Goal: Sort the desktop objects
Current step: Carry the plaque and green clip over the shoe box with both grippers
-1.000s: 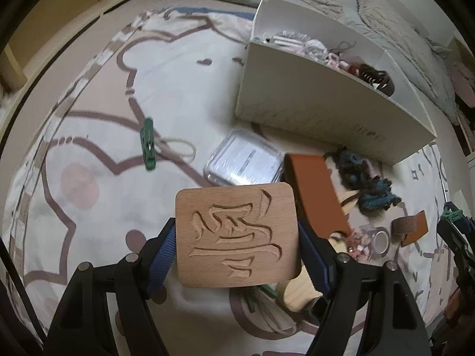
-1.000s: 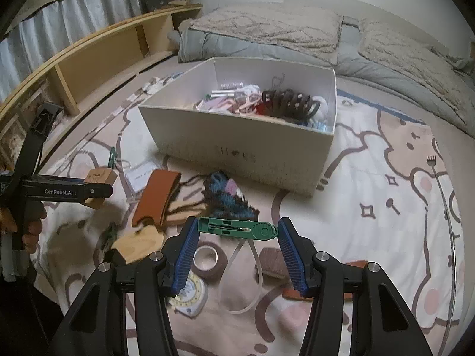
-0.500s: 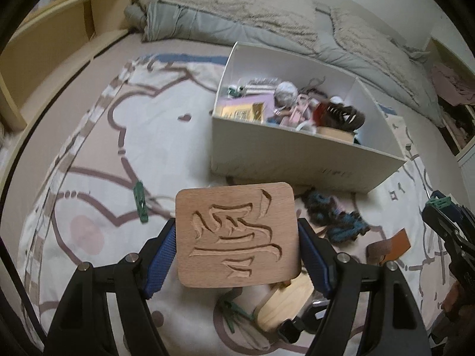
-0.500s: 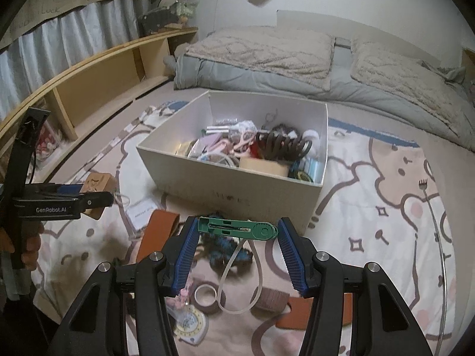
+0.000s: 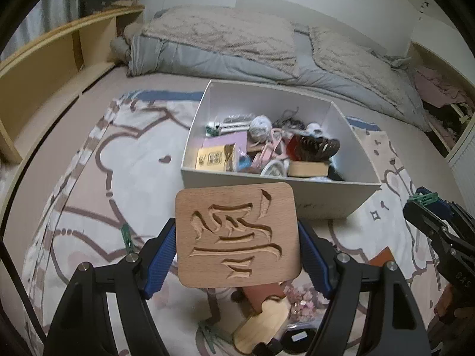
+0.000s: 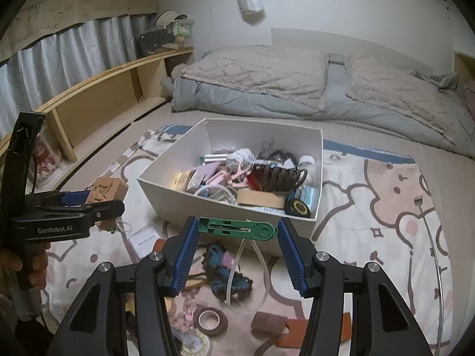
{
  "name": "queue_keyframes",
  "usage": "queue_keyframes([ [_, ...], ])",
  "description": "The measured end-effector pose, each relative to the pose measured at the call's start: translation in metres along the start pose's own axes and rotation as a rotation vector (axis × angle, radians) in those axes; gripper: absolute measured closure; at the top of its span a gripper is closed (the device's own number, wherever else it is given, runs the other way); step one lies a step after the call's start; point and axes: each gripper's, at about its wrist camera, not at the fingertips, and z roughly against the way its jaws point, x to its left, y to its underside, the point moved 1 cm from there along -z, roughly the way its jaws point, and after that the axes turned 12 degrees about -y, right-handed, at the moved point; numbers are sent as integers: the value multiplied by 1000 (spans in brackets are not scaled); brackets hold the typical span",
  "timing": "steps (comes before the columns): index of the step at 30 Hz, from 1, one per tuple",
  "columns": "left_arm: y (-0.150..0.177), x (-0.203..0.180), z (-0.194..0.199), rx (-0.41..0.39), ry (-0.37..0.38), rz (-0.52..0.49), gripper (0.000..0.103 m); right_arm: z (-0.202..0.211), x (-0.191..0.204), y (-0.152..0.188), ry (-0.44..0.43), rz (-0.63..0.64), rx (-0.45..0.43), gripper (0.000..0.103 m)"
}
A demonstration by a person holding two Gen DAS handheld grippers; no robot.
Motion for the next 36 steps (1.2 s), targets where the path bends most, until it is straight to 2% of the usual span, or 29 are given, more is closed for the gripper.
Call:
queue_keyframes([
  [17, -38, -22, 18, -181, 6, -16, 26, 7, 0, -37, 20, -11, -129, 48],
  [30, -77, -11, -12, -209, 56, 96, 26, -12, -13, -66, 25, -50, -197, 48],
  [36, -92, -8, -30, -232, 45, 102, 26, -27, -23, -73, 33, -56, -204, 48],
])
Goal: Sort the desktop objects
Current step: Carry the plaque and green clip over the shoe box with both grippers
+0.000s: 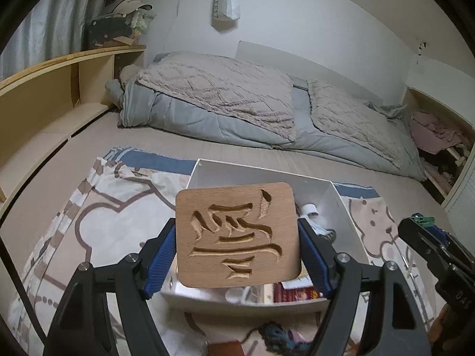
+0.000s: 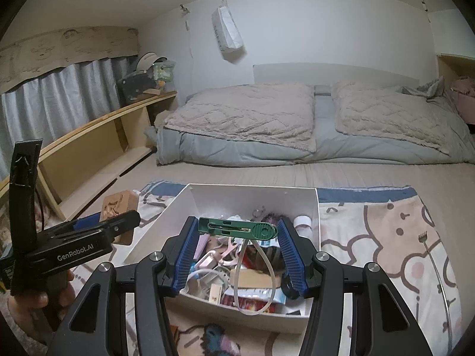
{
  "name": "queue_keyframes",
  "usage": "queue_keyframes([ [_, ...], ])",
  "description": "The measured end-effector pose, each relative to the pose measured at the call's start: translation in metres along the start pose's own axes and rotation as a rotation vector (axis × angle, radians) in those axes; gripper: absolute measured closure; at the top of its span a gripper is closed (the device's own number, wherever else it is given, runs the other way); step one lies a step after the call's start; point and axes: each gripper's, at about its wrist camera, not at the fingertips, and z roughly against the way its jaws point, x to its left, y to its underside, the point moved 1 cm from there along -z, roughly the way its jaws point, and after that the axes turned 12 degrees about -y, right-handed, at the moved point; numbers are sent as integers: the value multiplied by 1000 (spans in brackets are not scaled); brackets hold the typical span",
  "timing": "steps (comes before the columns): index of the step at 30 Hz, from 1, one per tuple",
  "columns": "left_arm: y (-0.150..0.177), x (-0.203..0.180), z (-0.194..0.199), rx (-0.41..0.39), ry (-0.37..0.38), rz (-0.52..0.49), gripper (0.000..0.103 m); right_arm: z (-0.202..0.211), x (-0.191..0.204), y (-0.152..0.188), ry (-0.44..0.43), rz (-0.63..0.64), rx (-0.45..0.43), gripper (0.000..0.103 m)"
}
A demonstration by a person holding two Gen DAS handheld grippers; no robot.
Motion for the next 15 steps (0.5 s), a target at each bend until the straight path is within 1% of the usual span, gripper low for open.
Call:
queue_keyframes([
  [6, -5, -2, -29, 0, -26, -18, 26, -19, -15, -1, 5, -27, 9, 48],
  [15, -6, -5, -75, 50, -31, -17, 26, -46, -22, 2, 9, -20, 41, 48],
])
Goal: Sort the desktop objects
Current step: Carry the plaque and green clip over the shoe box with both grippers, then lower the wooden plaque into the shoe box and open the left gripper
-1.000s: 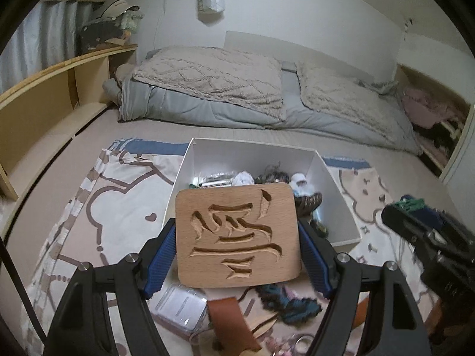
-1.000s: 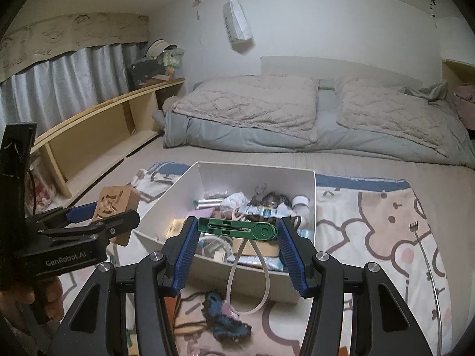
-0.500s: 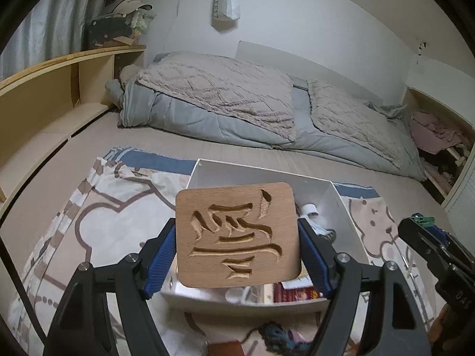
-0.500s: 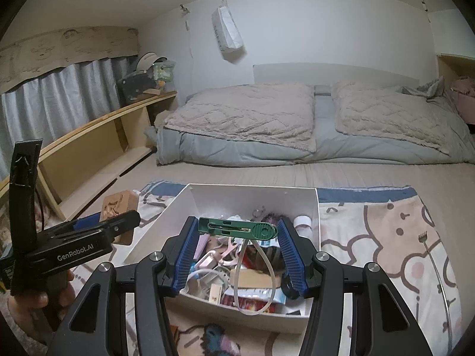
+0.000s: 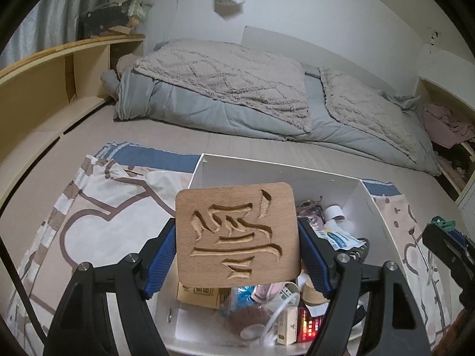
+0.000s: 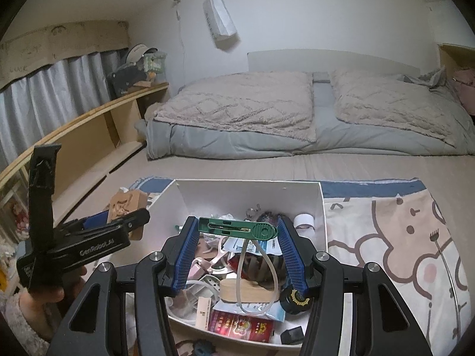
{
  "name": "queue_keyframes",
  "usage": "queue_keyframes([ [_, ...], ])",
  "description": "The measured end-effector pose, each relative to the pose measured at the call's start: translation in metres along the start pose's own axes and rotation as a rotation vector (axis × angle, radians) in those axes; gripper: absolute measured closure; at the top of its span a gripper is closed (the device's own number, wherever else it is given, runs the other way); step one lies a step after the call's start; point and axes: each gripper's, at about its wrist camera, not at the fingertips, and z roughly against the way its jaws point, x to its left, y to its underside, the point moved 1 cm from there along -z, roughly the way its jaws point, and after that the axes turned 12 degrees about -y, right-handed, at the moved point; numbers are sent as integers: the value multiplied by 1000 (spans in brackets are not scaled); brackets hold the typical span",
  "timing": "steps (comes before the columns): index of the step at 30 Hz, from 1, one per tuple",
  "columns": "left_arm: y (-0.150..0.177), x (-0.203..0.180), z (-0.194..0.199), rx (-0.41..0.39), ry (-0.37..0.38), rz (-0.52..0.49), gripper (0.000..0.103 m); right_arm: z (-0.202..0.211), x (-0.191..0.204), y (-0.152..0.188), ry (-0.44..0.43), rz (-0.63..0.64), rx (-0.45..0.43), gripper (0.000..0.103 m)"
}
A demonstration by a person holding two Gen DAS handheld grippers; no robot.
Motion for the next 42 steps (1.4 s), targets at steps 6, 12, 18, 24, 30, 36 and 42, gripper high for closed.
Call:
queue_keyframes([
  [6, 0, -7, -23, 33, -37, -30, 26, -13, -4, 4, -1, -1, 28, 48],
  [12, -3, -13, -41, 61, -28, -43, 26, -19, -8, 2, 0, -3, 35, 48],
  [18, -3, -11, -53, 93, -53, -41, 26, -26, -8, 5, 12, 10, 45, 48],
  [24, 0, -10, -62, 120, -54, -61, 26, -33, -6, 7, 8, 13, 59, 48],
  [30, -1, -8, -66, 123, -54, -56, 26, -41, -3, 7, -3, 8, 71, 48],
  [36, -1, -6, -69, 133, -42, -35, 24, -46, 3, 5, -14, -10, 65, 48],
  [42, 0, -7, -66, 120, -49, -55, 19, -52, 3, 5, -23, -28, 67, 48],
])
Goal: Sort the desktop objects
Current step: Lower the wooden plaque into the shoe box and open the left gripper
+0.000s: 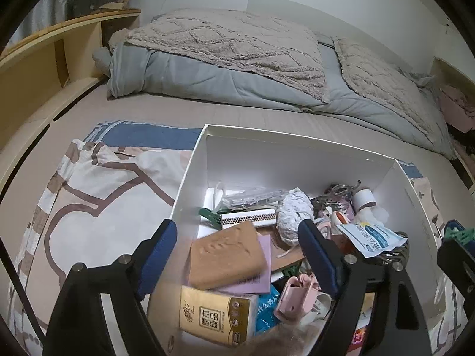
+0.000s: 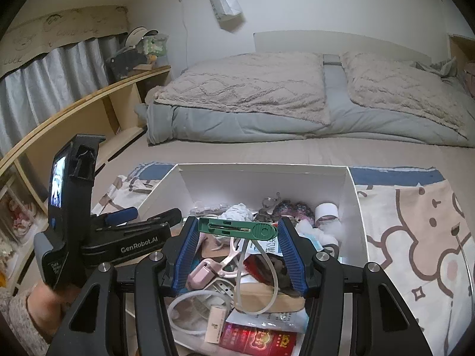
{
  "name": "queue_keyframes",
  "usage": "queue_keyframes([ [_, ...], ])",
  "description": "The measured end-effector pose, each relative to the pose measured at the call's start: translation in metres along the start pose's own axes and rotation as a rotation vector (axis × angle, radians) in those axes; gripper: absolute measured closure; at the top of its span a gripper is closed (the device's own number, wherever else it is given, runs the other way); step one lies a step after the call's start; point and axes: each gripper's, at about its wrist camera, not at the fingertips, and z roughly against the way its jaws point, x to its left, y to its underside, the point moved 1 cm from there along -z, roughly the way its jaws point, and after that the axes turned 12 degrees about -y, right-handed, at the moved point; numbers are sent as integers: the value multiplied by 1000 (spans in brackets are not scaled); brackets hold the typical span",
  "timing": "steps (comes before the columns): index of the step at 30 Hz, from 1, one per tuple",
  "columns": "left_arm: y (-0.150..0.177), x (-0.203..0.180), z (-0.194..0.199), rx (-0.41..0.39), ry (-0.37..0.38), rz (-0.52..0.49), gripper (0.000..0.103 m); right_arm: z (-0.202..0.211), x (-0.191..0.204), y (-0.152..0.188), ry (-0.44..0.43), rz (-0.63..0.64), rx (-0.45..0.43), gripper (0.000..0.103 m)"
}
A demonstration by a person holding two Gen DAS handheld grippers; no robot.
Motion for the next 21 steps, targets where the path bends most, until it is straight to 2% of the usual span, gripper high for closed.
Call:
queue_keyframes([
  [9, 2, 4, 7, -20, 17, 7, 19, -11, -3, -5, -24, -50, 7, 48],
  [21, -2, 22, 28, -114, 26, 37, 19, -35, -1, 5, -45, -69, 97, 48],
])
